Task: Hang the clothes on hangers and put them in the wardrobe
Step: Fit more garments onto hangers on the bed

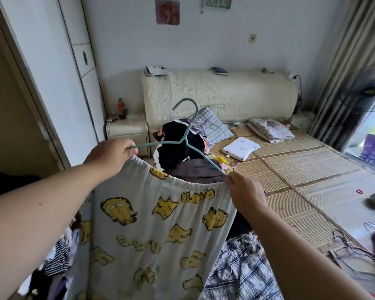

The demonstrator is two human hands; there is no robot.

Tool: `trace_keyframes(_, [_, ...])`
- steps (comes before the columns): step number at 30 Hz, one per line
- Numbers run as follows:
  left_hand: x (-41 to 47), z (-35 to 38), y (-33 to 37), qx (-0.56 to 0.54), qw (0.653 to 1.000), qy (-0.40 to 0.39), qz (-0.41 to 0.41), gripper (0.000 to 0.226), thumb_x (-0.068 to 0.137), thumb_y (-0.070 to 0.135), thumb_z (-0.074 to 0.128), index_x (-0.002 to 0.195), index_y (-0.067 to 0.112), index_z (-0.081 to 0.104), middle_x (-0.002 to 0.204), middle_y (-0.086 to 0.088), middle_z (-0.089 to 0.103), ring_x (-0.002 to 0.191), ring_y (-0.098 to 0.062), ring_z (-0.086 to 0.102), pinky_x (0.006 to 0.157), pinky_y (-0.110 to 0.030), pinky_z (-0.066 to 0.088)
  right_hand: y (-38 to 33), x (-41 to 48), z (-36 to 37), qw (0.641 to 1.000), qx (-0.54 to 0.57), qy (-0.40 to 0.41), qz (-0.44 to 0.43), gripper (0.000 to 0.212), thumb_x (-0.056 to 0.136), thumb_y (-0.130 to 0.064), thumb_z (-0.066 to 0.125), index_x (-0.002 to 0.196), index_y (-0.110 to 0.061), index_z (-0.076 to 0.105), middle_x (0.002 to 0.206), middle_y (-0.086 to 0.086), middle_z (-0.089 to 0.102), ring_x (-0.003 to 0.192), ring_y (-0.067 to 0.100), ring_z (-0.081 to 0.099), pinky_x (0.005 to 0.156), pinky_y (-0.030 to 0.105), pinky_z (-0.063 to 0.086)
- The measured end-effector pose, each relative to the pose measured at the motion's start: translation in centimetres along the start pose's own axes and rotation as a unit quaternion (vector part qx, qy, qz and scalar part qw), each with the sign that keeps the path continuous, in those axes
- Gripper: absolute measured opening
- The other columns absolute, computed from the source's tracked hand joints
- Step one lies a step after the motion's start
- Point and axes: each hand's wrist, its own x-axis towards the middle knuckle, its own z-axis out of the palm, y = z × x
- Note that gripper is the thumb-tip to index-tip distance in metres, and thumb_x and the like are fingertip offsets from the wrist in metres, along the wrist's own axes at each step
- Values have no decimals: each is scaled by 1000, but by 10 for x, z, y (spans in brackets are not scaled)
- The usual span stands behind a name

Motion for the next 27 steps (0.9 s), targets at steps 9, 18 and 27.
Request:
trace_keyframes(9, [167, 113, 17, 7, 994, -79, 77, 18, 93, 28, 56, 108, 23, 64, 102, 1, 63, 86, -14, 50, 67, -29, 31, 74, 102, 70, 991, -5, 11, 133, 23, 97, -24, 40, 88, -16, 59, 66, -5, 54, 60, 18, 49, 54, 27, 34])
trace_keyframes(18, [288, 225, 74, -50, 967, -196, 155, 23, 93, 20, 53, 113, 24, 62, 96, 3, 57, 93, -17, 53, 70, -28, 30, 159, 148, 80, 969, 6, 17, 245, 20, 98, -23, 44, 92, -15, 61, 86, 4, 70, 58, 13, 51, 46, 19, 34])
trace_keyframes(27, [364, 403, 115, -7, 891, -373, 259, 33, 95, 27, 51, 128, 30, 50, 127, -3, 57, 115, -22, 53, 87, -28, 38, 225, 143, 133, 886, 58, 11, 459, 29, 99, -26, 40, 74, -21, 55, 67, -1, 61, 62, 15, 59, 61, 32, 51])
